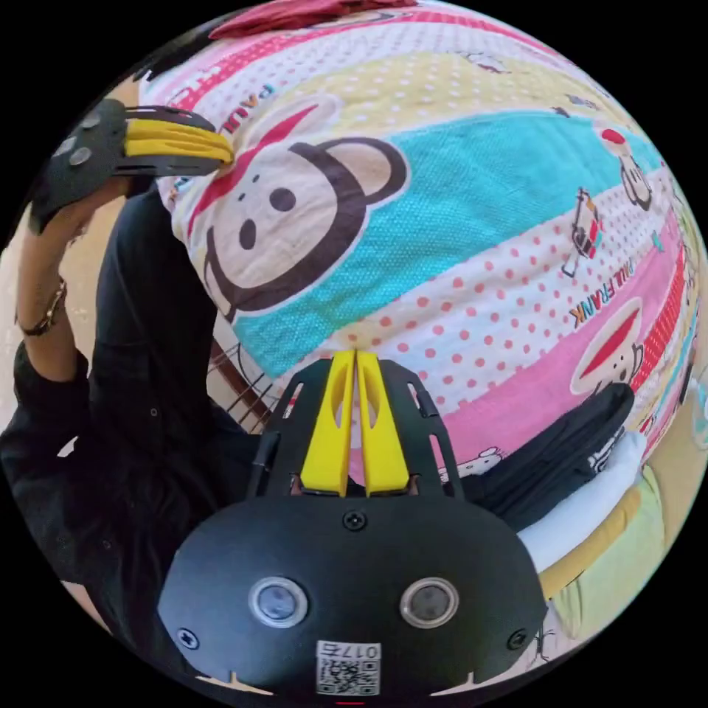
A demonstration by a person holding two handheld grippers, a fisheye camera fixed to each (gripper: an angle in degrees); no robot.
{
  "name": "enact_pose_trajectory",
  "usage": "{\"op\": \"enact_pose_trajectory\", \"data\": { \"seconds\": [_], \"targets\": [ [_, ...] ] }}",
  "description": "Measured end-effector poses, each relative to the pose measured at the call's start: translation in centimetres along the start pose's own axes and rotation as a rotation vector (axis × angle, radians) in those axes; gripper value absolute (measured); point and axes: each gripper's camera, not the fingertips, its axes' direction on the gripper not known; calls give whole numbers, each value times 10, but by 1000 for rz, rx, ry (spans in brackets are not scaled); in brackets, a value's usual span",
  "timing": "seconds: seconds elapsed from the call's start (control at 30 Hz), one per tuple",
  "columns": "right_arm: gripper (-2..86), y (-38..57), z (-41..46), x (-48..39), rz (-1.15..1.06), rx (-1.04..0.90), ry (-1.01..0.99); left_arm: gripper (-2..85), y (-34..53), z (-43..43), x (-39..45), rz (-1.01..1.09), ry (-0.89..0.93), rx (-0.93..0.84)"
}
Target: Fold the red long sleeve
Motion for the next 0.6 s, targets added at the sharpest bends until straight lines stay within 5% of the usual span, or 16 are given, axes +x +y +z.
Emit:
{"op": "enact_pose_trajectory", "data": {
  "seconds": [0.13,0.3,0.47,0.6],
  "targets": [
    [5,-49,-37,-3,-67,-233,42,-4,24,-4,-14,169,29,156],
    [5,-44,-74,15,5,-233,-7,4,47,5,-121,30,520,340],
    [4,-2,-107,54,38,-93,-174,86,31,-53,-250,-368,261,532],
    [3,19,-114,90,73,-71,-349,120,-33,-70,-316,-479,238,466]
  ]
}}
